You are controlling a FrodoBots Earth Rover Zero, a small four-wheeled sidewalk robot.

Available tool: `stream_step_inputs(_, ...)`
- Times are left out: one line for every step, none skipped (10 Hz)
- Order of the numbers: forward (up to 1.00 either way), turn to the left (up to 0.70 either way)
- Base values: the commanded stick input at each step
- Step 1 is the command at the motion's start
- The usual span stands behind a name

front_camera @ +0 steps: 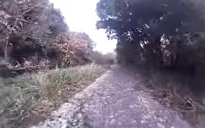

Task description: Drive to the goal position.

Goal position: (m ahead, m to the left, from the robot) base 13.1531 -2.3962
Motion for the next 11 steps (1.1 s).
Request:
stream_step_inputs(0.7, -0.35)
stream_step_inputs(0.7, 0.0)
stream_step_inputs(0.7, 0.0)
stream_step_inputs(0.7, 0.0)
stream_step_inputs(0.7, 0.0)
stream_step_inputs(0.7, 0.0)
stream_step_inputs(0.7, 0.0)
stream_step_inputs(0.7, 0.0)
stream_step_inputs(0.7, -0.02)
stream_step_inputs(0.7, -0.05)
stream_step_inputs(0.7, -0.05)
